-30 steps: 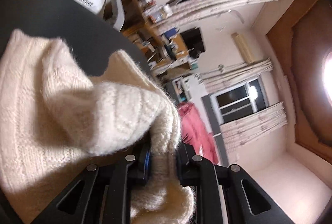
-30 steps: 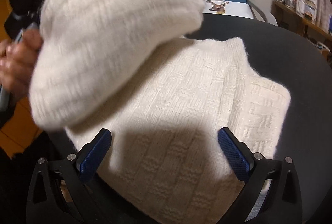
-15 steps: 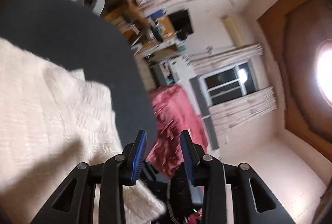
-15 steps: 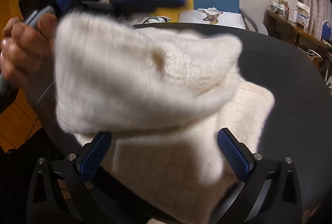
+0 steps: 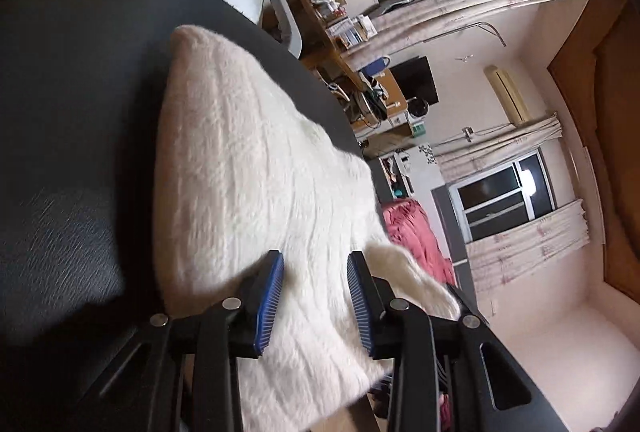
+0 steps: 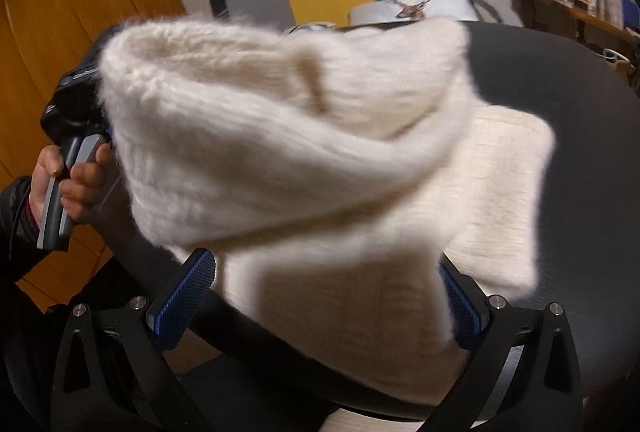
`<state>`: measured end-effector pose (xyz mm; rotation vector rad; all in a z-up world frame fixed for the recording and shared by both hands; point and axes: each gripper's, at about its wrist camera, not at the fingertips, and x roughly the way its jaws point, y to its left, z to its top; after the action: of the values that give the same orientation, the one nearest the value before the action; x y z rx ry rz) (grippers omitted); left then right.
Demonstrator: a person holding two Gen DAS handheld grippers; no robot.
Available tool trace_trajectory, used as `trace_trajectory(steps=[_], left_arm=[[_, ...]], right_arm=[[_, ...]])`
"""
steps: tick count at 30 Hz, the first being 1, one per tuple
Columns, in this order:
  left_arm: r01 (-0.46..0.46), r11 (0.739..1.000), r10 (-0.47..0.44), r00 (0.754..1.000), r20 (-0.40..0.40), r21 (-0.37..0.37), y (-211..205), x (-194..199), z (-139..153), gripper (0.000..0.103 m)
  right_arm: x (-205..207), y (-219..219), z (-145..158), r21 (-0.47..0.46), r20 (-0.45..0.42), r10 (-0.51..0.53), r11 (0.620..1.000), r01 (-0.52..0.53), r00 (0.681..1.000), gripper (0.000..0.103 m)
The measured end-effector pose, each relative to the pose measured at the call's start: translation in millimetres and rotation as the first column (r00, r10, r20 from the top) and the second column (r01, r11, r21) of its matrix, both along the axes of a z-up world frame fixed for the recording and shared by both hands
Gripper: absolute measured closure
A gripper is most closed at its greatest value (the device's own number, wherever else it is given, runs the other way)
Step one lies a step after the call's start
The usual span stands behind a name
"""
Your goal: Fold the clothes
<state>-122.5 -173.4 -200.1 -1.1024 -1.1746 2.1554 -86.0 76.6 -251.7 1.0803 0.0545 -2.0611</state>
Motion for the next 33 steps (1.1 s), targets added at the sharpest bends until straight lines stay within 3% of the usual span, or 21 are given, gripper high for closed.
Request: trace_trajectory(steps=[6, 8, 12, 15, 17, 19, 23, 25, 27, 30, 33], left_arm=[[-0.029, 0.995, 0.034, 0.998, 0.052, -0.091, -52, 44, -3, 0.070], [-0.055, 0.996, 0.059, 0.997, 0.055, -0.075, -75, 63, -6, 0.070], [-0.078, 0.994, 0.081, 0.996, 0.045, -0.073, -101, 92, -1, 0.070], [-0.034, 0.979, 0.029, 0.999, -0.026, -0.203, -98, 102, 21, 0.070], [-0.011, 0.960, -0.014, 0.996, -0.087, -0.281, -89, 100, 39, 0.070], [-0.013, 0.955, -0.023, 0.993, -0.117, -0.296, -82, 89, 50, 0.070], [-0.013, 0.966, -0.025, 0.989, -0.143, -0.259, -81, 66, 56, 0.070], [-0.016, 0.956, -0.021, 0.992, -0.122, -0.293, -80, 57, 54, 0.070], [0.002, 0.951, -0.038, 0.993, -0.112, -0.309, -71, 49, 53, 0.070], [0.041, 0.935, -0.075, 0.994, -0.084, -0.353, -57, 43, 52, 0.070], [0.067, 0.926, -0.102, 0.992, -0.076, -0.370, -47, 40, 50, 0.070]], right_arm=[[12, -57, -2, 0.008, 0.009, 0.104, 0.995, -0.104, 0.995, 0.000], [17, -77, -3, -0.016, 0.019, 0.145, 0.989, -0.145, 0.989, 0.000], [31, -102, -3, 0.024, -0.009, 0.208, 0.978, -0.207, 0.978, 0.000], [35, -84, 3, 0.000, 0.040, 0.208, 0.978, -0.208, 0.977, 0.000], [44, -63, 10, -0.001, 0.054, 0.201, 0.979, -0.201, 0.978, 0.000], [57, -41, 17, -0.006, 0.078, 0.206, 0.978, -0.206, 0.975, 0.000], [79, -28, 45, -0.011, 0.045, 0.267, 0.964, -0.267, 0.963, 0.000], [92, -32, 67, -0.023, -0.013, 0.326, 0.945, -0.326, 0.945, 0.000], [79, -45, 87, -0.064, -0.054, 0.385, 0.920, -0.388, 0.921, 0.000], [95, -66, 111, -0.098, -0.071, 0.481, 0.868, -0.486, 0.874, 0.000], [83, -76, 116, -0.011, -0.044, 0.514, 0.857, -0.515, 0.857, 0.000]])
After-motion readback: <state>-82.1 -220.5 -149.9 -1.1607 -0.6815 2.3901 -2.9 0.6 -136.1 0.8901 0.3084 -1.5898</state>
